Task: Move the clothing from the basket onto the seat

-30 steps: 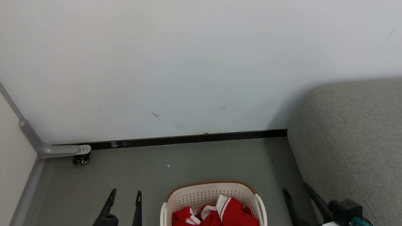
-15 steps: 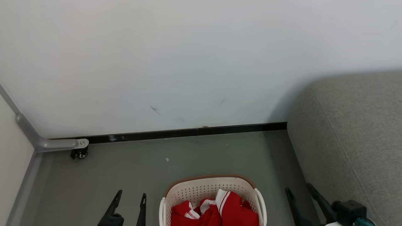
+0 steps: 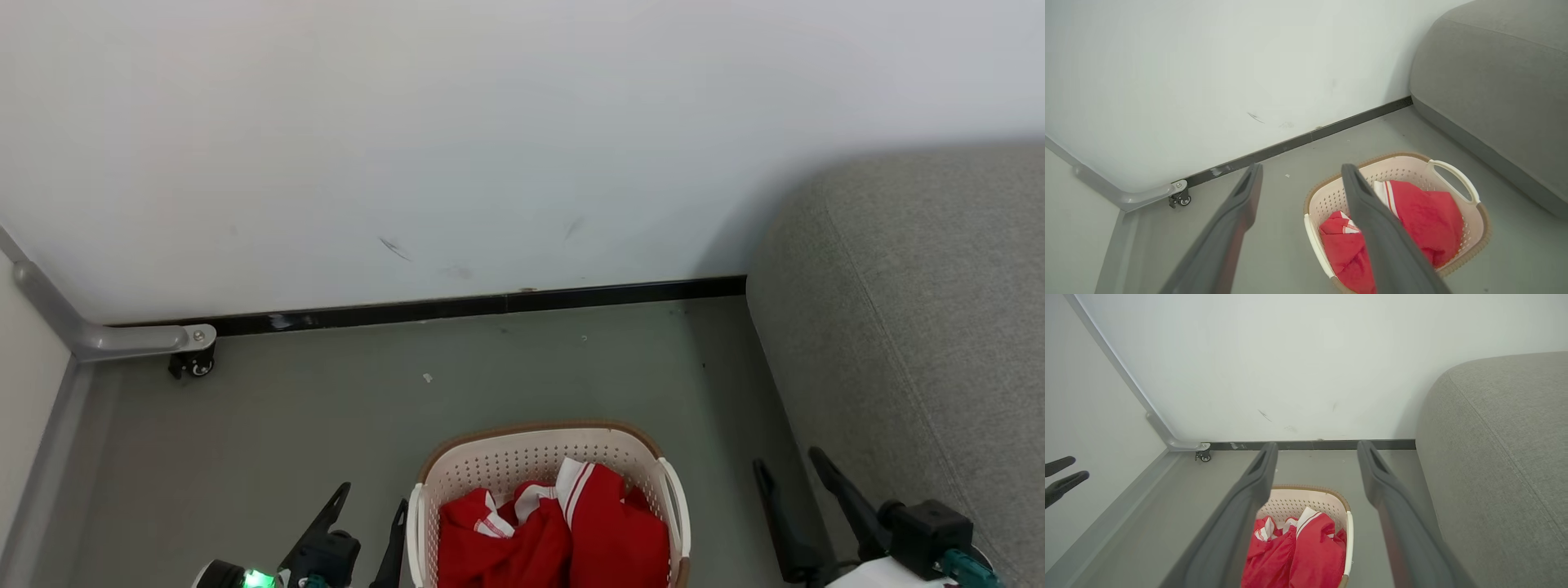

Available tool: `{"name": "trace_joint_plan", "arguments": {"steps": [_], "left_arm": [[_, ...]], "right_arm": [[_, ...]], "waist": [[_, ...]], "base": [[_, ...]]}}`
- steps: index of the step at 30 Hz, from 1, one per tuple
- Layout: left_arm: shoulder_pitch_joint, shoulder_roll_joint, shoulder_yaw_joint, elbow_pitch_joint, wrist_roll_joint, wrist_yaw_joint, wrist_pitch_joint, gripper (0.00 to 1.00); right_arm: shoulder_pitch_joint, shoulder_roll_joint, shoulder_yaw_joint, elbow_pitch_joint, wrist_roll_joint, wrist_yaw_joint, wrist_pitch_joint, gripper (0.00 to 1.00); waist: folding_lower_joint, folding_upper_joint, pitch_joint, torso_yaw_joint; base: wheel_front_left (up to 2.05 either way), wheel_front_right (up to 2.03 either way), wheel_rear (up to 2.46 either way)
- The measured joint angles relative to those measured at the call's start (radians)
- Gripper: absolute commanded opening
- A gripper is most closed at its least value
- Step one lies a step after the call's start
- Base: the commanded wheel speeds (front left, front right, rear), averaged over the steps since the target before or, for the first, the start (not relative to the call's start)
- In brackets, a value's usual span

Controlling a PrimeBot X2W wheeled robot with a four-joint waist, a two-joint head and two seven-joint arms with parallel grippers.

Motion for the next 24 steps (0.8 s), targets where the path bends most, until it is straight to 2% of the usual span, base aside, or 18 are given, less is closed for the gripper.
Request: {"name": "trace_joint_plan", "arguments": {"steps": [15, 24], "left_arm": [[-0.147, -0.025, -0.099, 0.143, 0.045, -0.062, 0.016, 1.00], [-0.230, -0.035, -0.118, 0.212, 0.053, -0.070, 0.016, 1.00]], "right_arm": [[-0.066, 0.000, -0.058, -0.079, -0.031, 0.000, -0.006, 1.00], [-0.130, 0.000, -0.073, -0.133, -0.043, 0.000, -0.006, 1.00]], "waist": [[0.0000, 0.0000, 0.133, -0.036], [-0.0001, 0.0000, 0.231, -0.065]], "base": [[0.00, 0.00, 0.00], [0.00, 0.00, 0.00]]}}
